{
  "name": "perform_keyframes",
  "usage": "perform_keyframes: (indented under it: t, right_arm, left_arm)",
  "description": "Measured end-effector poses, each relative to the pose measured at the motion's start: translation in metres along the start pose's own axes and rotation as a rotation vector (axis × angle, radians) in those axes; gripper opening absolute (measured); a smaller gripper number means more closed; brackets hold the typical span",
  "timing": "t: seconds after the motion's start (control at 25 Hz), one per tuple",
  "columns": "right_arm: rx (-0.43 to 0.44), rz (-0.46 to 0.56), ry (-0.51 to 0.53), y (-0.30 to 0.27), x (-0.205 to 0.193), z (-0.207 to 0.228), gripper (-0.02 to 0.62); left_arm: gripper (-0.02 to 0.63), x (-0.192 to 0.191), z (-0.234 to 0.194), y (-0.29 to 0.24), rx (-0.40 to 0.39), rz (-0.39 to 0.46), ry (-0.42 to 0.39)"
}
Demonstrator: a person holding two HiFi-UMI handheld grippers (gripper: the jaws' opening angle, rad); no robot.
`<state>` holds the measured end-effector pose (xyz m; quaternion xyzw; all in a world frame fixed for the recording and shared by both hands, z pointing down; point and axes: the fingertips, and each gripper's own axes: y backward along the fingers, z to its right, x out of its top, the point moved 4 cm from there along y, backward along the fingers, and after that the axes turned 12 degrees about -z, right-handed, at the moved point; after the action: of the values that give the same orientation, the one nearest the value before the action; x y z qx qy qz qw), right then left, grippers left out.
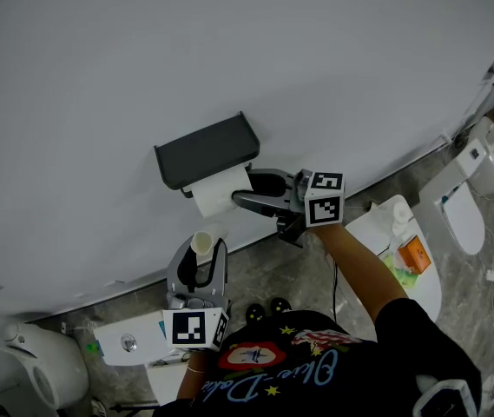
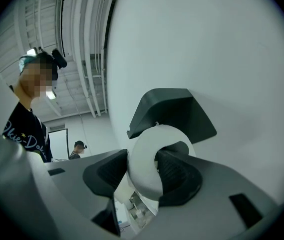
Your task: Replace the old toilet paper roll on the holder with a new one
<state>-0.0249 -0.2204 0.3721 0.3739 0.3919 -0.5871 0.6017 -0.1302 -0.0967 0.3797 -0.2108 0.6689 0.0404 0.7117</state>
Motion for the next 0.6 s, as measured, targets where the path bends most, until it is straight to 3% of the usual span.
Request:
perform_keyframes:
  t: [0.12, 0.36, 0.48, 0.6]
  right_arm:
    - [-0.007, 0.014, 0.007, 0.002, 0.000, -0.002, 0.195]
    - [-0.117, 0.000, 0.088, 0.017, -0.004, -0.007, 0.252]
    - [-0.244, -0.012, 0.170, 0.033, -0.006, -0.013, 0.252]
    - [-0.397, 0.047, 0.254, 0.050, -0.008, -0.025, 0.252]
  left_arm:
    - [0.164, -0.001, 0.000, 0.000, -0.003, -0.003, 0.002]
    - [0.164, -0.003, 0.000, -0.002, -0.019, -0.003, 0.004]
    - [0.164, -0.003, 0.002, -0.002, -0.027, -0.005, -0.001]
    - [0.164, -0.004, 0.002, -0.005, -0.032, -0.011, -0.009]
